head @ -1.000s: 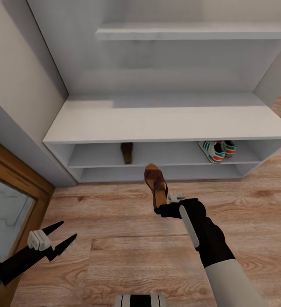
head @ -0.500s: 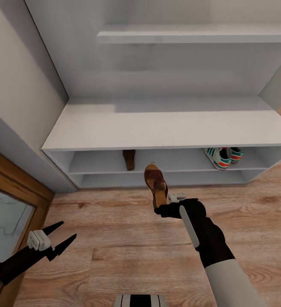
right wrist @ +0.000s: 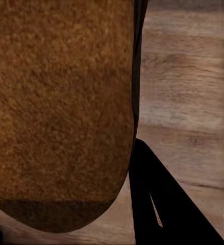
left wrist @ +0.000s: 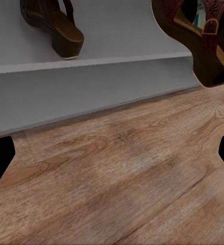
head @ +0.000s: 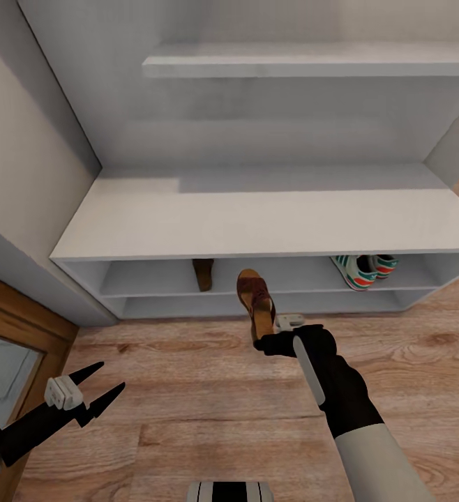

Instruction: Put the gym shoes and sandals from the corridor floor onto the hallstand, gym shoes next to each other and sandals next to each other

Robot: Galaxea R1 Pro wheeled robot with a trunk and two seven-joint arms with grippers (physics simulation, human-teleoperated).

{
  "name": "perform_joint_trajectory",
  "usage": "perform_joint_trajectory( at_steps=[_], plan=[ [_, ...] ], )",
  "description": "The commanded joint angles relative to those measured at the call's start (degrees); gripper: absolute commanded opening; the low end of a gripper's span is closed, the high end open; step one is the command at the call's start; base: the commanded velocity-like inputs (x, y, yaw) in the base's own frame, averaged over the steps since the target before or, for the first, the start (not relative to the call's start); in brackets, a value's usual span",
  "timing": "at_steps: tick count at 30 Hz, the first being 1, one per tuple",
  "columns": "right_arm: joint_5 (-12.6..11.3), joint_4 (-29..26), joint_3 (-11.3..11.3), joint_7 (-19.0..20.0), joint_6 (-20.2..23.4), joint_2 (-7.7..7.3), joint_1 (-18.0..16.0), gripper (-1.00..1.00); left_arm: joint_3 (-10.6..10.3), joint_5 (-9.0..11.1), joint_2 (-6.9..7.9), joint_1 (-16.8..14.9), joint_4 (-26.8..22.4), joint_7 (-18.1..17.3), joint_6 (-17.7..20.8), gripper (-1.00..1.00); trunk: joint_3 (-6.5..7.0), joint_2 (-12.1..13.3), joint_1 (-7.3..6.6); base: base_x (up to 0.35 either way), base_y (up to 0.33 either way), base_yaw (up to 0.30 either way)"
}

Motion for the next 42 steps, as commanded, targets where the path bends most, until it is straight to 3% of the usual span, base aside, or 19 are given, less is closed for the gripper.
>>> perform_joint_trajectory(
  at_steps=[1,4,9,42],
  plan=[
    [0.77,0.02,0.00,-0.01,0.00,0.00,0.00,-1.00,-0.02,0.00,0.00,0.00,0.00,0.00,0.00,1.00,0.00,0.00,0.00,0.014,-0.009,0.000],
    [3.18,0.04,0.00,-0.01,0.00,0.00,0.00,-1.00,-0.02,0.00,0.00,0.00,0.00,0.00,0.00,1.00,0.00,0.00,0.00,0.007,-0.004,0.000],
    [4.63,0.05,0.02,-0.01,0.00,0.00,0.00,-1.00,0.03,0.00,0.00,0.00,0.00,0.00,0.00,1.00,0.00,0.00,0.00,0.002,-0.001,0.000],
    [4.93,0.05,0.03,-0.01,0.00,0.00,0.00,-1.00,-0.18,-0.09,0.07,0.00,0.00,0.03,0.00,1.00,0.00,0.00,0.00,0.092,0.024,0.000]
  ],
)
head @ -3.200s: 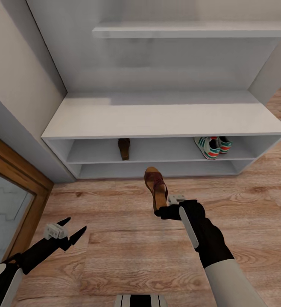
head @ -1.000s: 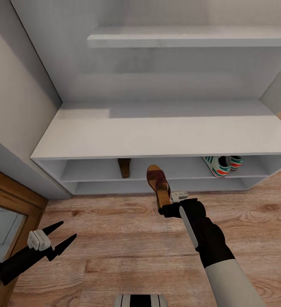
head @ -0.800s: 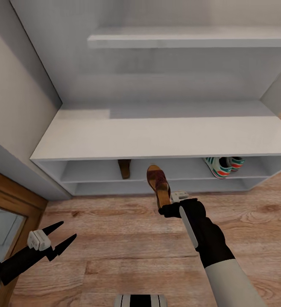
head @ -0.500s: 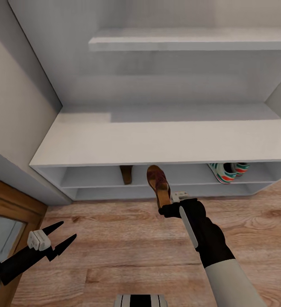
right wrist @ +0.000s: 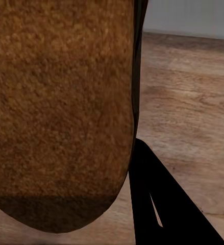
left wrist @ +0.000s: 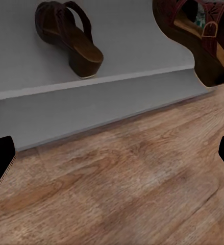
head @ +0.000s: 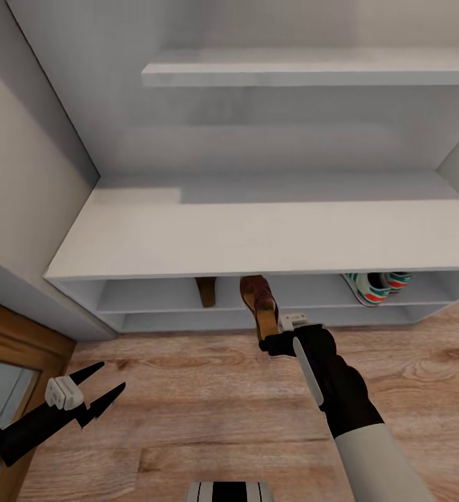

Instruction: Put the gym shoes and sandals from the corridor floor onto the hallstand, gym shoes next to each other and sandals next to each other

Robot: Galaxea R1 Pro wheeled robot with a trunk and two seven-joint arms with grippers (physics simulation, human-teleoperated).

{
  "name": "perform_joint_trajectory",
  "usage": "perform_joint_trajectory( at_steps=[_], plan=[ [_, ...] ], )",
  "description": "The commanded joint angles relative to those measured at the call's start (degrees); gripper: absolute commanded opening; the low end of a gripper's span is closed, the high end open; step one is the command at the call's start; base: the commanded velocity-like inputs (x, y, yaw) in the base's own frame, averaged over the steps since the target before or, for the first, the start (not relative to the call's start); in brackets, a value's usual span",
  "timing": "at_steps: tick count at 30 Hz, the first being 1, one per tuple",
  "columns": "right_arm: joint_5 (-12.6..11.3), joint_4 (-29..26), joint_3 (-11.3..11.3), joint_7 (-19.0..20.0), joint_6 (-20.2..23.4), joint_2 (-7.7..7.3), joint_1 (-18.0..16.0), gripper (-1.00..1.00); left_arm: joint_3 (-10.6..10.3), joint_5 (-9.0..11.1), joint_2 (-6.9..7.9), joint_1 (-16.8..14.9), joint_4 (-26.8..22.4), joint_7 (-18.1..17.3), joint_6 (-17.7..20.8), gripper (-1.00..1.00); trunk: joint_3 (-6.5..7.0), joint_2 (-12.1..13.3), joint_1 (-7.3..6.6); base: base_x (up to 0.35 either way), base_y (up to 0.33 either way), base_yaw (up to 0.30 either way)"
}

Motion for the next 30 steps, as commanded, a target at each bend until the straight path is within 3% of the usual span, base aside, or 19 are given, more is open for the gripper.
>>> perform_joint_trajectory(
  at_steps=[1,30],
  plan=[
    [-0.03,0.00,0.00,-0.02,0.02,0.00,0.00,-1.00,-0.01,0.00,0.00,0.00,0.00,0.01,0.00,1.00,0.00,0.00,0.00,0.277,0.000,0.000],
    [-0.09,0.00,0.00,0.06,0.00,0.00,0.00,-1.00,-0.04,0.00,0.01,0.00,0.00,-0.03,0.00,1.00,0.00,0.00,0.00,0.109,0.000,0.000]
  ],
)
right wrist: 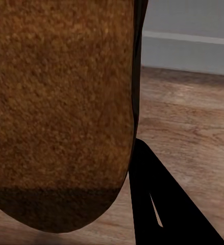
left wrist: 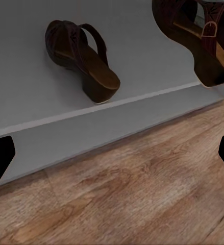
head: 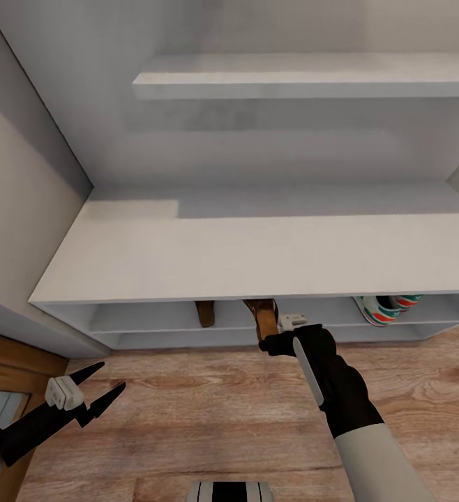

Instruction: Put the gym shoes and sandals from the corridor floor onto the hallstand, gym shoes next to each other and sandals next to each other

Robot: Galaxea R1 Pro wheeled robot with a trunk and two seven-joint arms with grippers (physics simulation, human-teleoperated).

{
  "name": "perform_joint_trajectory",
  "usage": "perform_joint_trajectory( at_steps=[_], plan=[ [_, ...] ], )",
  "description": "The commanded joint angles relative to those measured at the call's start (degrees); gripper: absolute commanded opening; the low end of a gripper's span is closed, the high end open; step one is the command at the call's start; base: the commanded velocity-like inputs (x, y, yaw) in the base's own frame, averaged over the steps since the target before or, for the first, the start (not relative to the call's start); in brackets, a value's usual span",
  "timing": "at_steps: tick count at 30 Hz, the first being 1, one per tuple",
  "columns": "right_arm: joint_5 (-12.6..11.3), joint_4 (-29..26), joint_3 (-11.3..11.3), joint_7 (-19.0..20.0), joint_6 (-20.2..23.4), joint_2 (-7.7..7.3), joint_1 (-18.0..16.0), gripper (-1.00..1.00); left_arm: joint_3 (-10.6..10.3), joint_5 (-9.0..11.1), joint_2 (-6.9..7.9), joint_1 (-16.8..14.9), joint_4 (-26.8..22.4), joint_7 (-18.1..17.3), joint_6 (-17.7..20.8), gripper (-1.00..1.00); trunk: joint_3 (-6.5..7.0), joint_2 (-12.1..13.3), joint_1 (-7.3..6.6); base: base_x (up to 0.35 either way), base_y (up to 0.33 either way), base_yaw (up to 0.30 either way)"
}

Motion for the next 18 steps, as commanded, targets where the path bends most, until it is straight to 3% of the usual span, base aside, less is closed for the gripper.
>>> perform_joint_trajectory(
  at_steps=[1,18],
  plan=[
    [-0.04,0.00,0.00,-0.01,0.00,0.00,0.00,-1.00,0.00,0.00,0.00,0.00,0.00,0.00,0.00,1.00,0.00,0.00,0.00,0.004,0.000,0.000],
    [-0.06,0.09,0.09,0.09,0.00,0.00,0.01,-1.00,0.15,0.00,0.00,0.00,0.00,0.00,0.03,1.00,0.00,0.00,0.00,0.001,0.000,0.000]
  ],
)
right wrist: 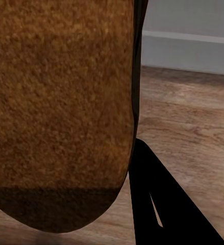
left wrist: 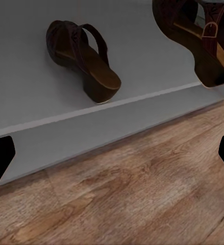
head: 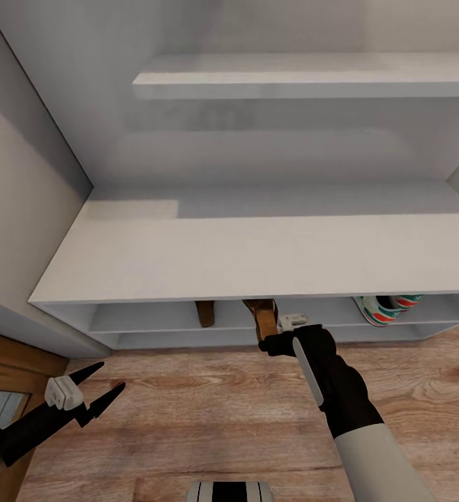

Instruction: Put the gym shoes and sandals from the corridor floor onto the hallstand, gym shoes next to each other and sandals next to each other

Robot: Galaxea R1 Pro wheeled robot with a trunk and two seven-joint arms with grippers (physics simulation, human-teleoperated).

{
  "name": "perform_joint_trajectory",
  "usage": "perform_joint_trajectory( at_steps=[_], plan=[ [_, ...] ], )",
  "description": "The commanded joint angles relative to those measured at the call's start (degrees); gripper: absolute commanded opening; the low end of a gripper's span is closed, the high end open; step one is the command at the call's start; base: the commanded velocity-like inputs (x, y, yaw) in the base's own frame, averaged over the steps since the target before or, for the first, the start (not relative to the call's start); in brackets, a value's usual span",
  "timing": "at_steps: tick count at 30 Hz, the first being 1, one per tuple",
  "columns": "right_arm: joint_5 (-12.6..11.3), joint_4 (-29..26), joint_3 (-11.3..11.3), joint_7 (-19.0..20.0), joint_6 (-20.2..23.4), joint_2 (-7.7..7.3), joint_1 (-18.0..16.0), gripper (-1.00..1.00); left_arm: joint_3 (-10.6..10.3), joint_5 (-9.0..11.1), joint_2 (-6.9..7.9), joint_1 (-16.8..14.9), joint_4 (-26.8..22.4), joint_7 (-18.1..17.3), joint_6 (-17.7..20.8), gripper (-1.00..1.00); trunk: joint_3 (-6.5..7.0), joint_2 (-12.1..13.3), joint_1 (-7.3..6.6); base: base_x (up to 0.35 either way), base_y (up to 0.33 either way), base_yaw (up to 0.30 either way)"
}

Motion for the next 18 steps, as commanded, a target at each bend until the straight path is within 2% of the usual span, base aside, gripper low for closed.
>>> perform_joint_trajectory(
  at_steps=[1,6,18],
  plan=[
    [-0.03,0.00,0.00,-0.02,0.00,0.00,0.00,-1.00,-0.01,0.00,0.00,0.00,0.00,0.00,0.01,1.00,0.00,0.00,0.00,0.000,0.000,0.000],
    [-0.03,0.00,0.00,-0.03,0.00,0.00,-0.01,-1.00,-0.05,0.00,-0.03,0.00,0.00,0.07,0.03,1.00,0.00,0.00,0.00,0.000,0.000,0.000],
    [0.03,0.00,0.00,-0.03,0.00,0.00,0.01,-1.00,-0.06,0.00,-0.02,0.00,0.00,0.09,0.05,1.00,-2.15,-4.81,2.64,0.000,0.000,0.000]
  ],
)
